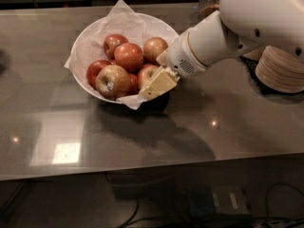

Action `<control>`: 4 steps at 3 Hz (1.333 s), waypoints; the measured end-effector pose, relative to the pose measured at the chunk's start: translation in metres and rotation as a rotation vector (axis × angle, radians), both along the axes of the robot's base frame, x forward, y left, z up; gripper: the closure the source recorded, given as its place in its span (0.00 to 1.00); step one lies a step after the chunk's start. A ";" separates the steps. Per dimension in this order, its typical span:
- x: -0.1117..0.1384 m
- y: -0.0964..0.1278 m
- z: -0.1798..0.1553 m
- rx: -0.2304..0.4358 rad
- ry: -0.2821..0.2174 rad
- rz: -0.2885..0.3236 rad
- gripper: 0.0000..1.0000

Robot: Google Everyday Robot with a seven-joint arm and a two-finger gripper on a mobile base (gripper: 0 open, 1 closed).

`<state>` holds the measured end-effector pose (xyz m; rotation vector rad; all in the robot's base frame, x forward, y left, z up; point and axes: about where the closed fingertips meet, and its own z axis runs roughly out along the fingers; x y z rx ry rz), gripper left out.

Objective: Pick apple from white bowl

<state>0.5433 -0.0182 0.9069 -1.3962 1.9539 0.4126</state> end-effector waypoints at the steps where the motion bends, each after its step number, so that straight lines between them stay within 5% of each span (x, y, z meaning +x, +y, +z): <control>1: 0.003 0.000 -0.002 0.000 0.009 -0.006 0.32; 3: 0.009 -0.003 0.013 0.007 0.005 -0.016 0.39; 4: 0.010 -0.008 0.022 0.012 -0.010 -0.024 0.27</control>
Offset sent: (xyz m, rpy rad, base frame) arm 0.0114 -0.0038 0.0048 0.0060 0.0138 -0.0197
